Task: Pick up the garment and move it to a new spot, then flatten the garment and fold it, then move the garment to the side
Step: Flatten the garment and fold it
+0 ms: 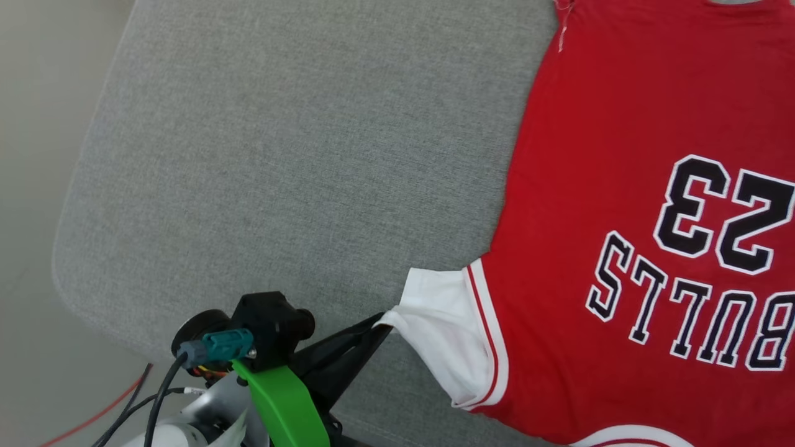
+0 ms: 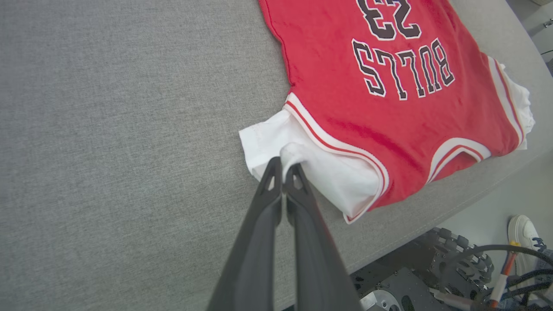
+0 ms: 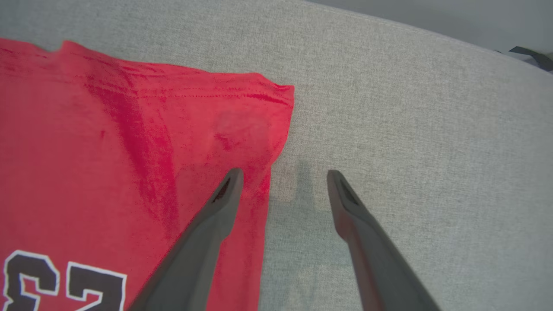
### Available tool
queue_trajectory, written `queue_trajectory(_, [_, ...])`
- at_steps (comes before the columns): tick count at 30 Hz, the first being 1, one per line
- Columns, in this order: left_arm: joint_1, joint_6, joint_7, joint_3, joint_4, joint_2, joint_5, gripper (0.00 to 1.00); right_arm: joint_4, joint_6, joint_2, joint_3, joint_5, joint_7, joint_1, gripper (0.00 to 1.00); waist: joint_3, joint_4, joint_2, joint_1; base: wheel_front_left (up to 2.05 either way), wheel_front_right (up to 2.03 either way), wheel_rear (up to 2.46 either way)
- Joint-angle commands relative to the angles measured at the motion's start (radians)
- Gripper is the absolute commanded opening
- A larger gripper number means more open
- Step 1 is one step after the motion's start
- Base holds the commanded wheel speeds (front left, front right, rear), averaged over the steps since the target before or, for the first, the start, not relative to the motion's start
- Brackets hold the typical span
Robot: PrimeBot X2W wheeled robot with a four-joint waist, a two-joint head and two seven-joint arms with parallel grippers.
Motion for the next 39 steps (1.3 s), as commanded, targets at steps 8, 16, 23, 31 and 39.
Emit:
queue_trajectory(8, [-0.038,-0.019,-0.012,-0.011,0.017,-0.030,0.028,0.00,0.104,-0.008,-0.017,0.022,-0.053,-0.013,-0.021,1.00,0.108,0.111,0.0103,-0.0001,0.00,0.00,0.00])
queue_trajectory(16, [-0.037,-0.020,-0.025,-0.010,0.034,-0.035,0.025,0.00,0.145,-0.008,-0.027,0.048,-0.037,0.022,0.026,0.28,0.111,0.112,0.0103,-0.0001,0.00,0.00,0.00])
queue_trajectory(23, [-0.041,-0.015,-0.026,-0.004,0.046,-0.031,0.027,0.00,0.125,-0.008,-0.030,0.036,-0.026,0.039,0.061,0.00,0.096,0.100,0.0103,-0.0001,0.00,0.00,0.00])
queue_trajectory(31, [-0.036,-0.008,-0.028,0.005,0.066,-0.022,0.016,0.00,0.143,-0.008,-0.013,0.016,-0.078,-0.013,0.125,0.00,0.010,0.047,0.0103,-0.0001,0.00,0.00,0.00])
queue_trajectory(39, [-0.009,0.015,-0.023,0.019,0.095,0.003,-0.005,0.00,0.162,-0.008,0.026,0.005,-0.082,-0.078,0.268,0.00,-0.123,-0.057,0.0103,-0.0001,0.00,0.00,0.00])
